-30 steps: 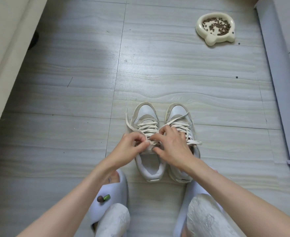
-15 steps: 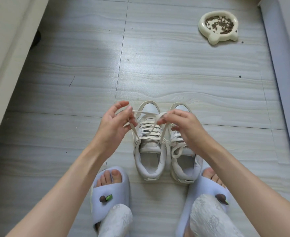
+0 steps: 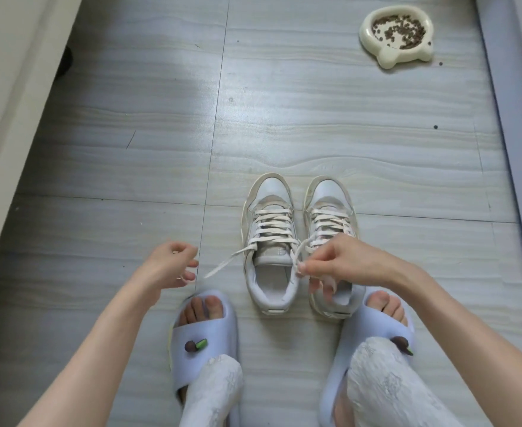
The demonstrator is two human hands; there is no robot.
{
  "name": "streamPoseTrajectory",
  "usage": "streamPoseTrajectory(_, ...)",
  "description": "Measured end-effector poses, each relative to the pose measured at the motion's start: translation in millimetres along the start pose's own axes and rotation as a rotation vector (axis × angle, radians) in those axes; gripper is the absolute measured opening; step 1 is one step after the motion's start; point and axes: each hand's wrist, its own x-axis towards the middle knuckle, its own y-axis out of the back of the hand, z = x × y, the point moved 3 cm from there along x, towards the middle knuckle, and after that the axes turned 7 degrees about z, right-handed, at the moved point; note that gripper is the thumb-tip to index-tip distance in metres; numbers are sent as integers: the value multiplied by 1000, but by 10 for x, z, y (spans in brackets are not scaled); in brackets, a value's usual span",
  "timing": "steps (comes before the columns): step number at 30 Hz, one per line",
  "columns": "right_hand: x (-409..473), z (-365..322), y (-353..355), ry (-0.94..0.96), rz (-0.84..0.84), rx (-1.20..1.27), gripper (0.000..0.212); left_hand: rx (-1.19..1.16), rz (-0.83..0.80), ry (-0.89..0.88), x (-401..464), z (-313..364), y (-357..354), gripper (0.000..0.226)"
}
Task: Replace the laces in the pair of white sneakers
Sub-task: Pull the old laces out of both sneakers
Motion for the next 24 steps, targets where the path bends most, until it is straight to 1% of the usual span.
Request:
streamPoseTrajectory(1, -13, -24, -49, 5, -47, -48, 28, 188, -2, -69, 15, -22, -14, 11)
streamPoseTrajectory(2, -13, -55, -74, 20, -47, -64, 28, 394, 41, -170, 40, -22, -13, 11)
streamPoseTrajectory(3, 7, -75, -82, 42, -11, -59, 28, 546, 112, -279, 51, 3, -12, 14)
streamPoseTrajectory(4, 31, -87, -75, 65, 63, -51, 28, 590, 182, -397, 40, 44, -24, 18)
streamPoseTrajectory(5, 67, -69, -56, 93, 178, -70, 29, 548, 219, -501, -8, 108, -57, 21)
streamPoseTrajectory(6, 96, -51, -27, 125, 323, -119, 28, 473, 218, -587, -64, 177, -112, 21)
streamPoseTrajectory(7, 125, -36, -8, 158, 463, -189, 24, 401, 187, -652, -126, 252, -190, 21)
streamPoseTrajectory(8, 146, -30, -6, 193, 557, -250, 19, 348, 143, -687, -174, 309, -282, 21)
streamPoseTrajectory(9, 170, -27, -21, 227, 592, -297, 16, 325, 103, -700, -217, 343, -374, 22)
streamPoseTrajectory(10, 208, -17, -57, 259, 577, -342, 20, 325, 65, -700, -237, 345, -455, 24)
streamPoseTrajectory(12, 283, 21, -172, 294, 478, -420, 35, 376, -7, -682, -284, 318, -565, 29)
streamPoseTrajectory(14, 326, 52, -284, 313, 419, -487, 44, 432, -61, -662, -339, 261, -583, 30)
streamPoseTrajectory(16, 351, 93, -372, 344, 412, -558, 49, 404, -79, -651, -408, 214, -546, 23)
streamPoseTrajectory(18, 367, 142, -425, 342, 405, -620, 54, 333, -80, -638, -459, 178, -493, 6)
streamPoseTrajectory(20, 368, 184, -451, 344, 421, -629, 54, 268, -69, -638, -464, 170, -468, 10)
streamPoseTrajectory(22, 338, 173, -484, 409, 505, -558, 43, 220, -27, -621, -414, 172, -476, 13)
streamPoseTrajectory(24, 319, 148, -501, 481, 588, -495, 39, 198, 24, -607, -331, 179, -511, 12)
